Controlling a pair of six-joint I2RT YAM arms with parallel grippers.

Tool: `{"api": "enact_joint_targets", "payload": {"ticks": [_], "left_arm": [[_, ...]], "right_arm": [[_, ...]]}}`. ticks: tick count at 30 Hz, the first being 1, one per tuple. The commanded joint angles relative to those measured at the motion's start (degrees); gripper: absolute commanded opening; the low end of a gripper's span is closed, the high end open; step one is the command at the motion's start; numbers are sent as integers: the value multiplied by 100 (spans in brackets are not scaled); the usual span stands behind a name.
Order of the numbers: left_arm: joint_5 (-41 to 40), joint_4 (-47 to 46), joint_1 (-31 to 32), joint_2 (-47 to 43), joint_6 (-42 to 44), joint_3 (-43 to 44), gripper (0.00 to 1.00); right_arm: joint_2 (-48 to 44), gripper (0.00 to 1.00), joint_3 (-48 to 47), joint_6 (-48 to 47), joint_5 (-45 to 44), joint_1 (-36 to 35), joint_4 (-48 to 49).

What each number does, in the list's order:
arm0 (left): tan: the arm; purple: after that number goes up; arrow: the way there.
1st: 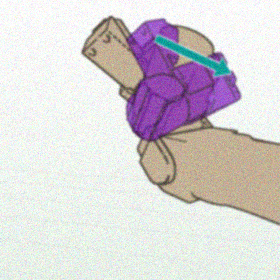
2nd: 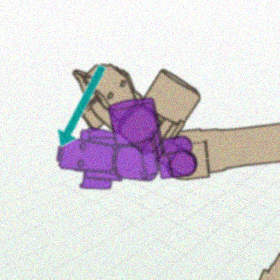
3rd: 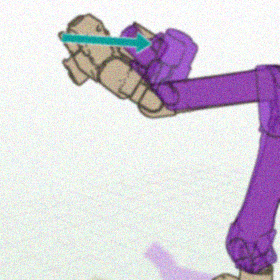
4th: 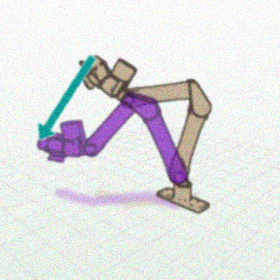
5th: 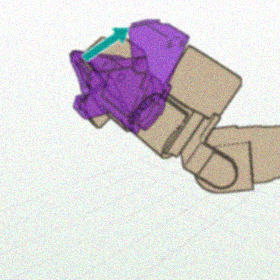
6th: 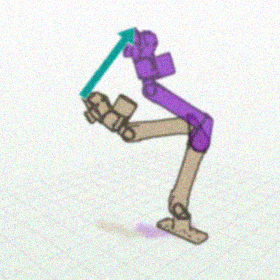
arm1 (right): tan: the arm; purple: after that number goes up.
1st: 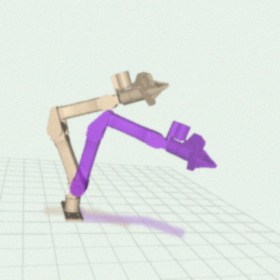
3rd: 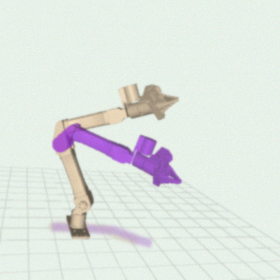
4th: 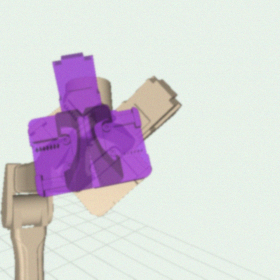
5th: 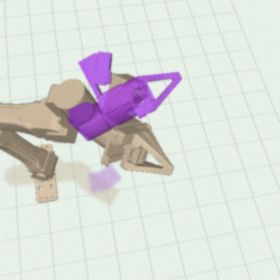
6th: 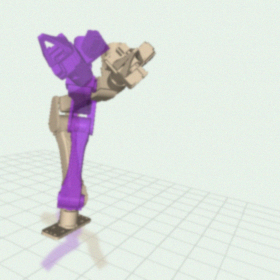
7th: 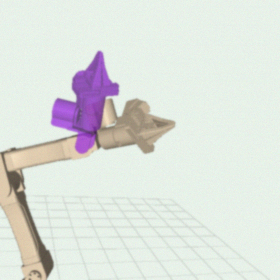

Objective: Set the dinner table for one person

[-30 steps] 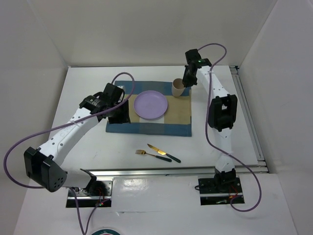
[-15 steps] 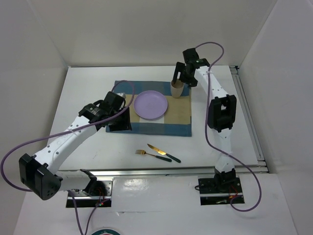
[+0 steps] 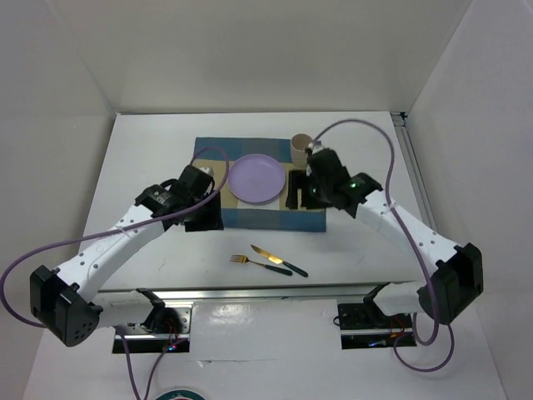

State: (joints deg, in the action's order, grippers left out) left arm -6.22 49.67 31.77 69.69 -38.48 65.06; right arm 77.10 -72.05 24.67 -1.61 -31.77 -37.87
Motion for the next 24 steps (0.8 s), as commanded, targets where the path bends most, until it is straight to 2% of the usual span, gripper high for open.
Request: {"api": "enact_joint_targets", "payload": {"ticks": [1, 4, 5, 6, 8, 12, 19, 24], "left_arm": [[892, -263, 119, -105, -422, -588, 62], [1052, -387, 172, -158, -888, -888, 62], [1113, -440, 172, -227, -976, -889, 62], [1184, -493, 172, -228, -1064, -959, 63], [1561, -642, 277, -228, -1222, -1126, 66], [1843, -976, 514, 17, -1574, -1382, 67], [1896, -1530, 812, 483, -1908, -1593, 75], [1896, -1820, 875, 1037, -1962, -1479, 77]], "right_arm": [[-98, 78, 1279, 302, 326, -425, -99], [-362, 69, 1833, 302, 389, -1137, 95], [-206, 58, 1835, 493, 198, -1339, -35], [-74, 54, 1835, 495, 196, -1341, -184], [216, 54, 1774, 495, 100, -1516, -440], [735, 54, 1773, 337, 38, -1981, -292], [1351, 54, 1790, 232, -60, -2097, -151], [1536, 53, 1914, 232, -121, -2097, -10]]}}
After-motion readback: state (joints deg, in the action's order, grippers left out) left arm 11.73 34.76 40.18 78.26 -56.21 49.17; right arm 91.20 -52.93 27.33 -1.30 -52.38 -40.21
